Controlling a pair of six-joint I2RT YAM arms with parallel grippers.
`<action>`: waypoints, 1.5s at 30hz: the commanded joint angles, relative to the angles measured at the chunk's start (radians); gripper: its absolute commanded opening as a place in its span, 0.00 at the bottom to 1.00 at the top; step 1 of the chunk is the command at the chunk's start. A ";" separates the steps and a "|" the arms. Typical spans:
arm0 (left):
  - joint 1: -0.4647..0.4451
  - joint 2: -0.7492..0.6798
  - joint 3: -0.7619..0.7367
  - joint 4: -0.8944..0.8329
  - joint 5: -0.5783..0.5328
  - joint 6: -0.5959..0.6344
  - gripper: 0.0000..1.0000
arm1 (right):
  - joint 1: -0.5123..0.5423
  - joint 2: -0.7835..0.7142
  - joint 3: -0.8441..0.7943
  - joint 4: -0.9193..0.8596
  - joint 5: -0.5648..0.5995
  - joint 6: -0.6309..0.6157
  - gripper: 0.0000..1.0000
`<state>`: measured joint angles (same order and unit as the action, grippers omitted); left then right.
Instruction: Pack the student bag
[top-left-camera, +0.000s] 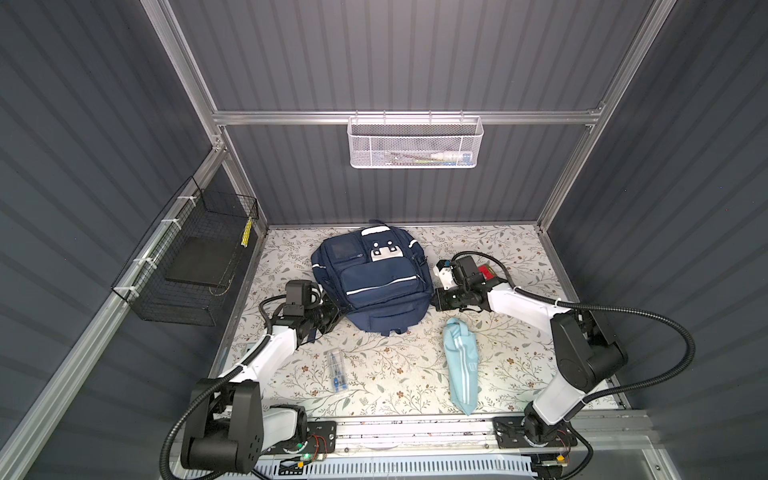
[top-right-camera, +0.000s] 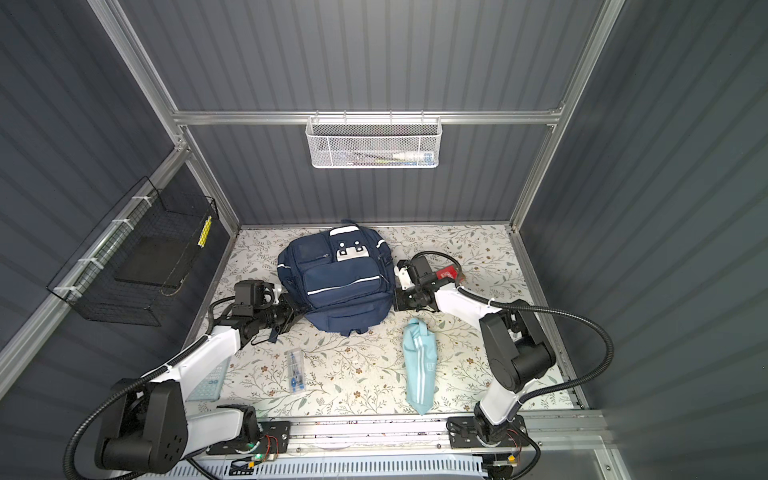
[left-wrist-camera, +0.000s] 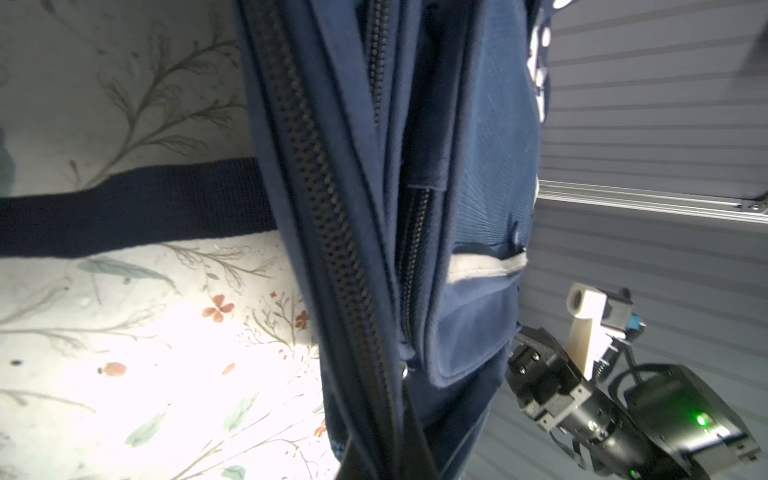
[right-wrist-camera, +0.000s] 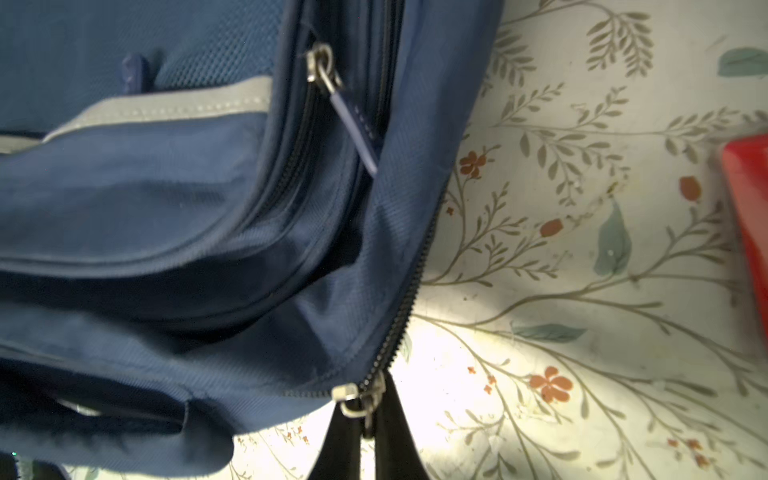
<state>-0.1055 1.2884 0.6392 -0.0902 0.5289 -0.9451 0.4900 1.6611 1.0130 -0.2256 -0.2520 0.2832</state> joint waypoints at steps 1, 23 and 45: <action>0.032 0.040 0.077 0.062 -0.033 0.065 0.10 | 0.053 -0.099 -0.022 -0.114 0.126 0.005 0.00; -0.202 -0.284 0.073 -0.240 -0.237 -0.034 0.63 | 0.470 0.156 0.306 0.049 0.142 0.249 0.00; -0.261 -0.065 0.142 -0.216 -0.303 0.106 0.00 | 0.348 0.048 0.070 0.015 0.170 0.187 0.00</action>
<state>-0.4118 1.2926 0.7425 -0.2481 0.2546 -0.9138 0.9226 1.7576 1.1278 -0.1257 -0.1104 0.4953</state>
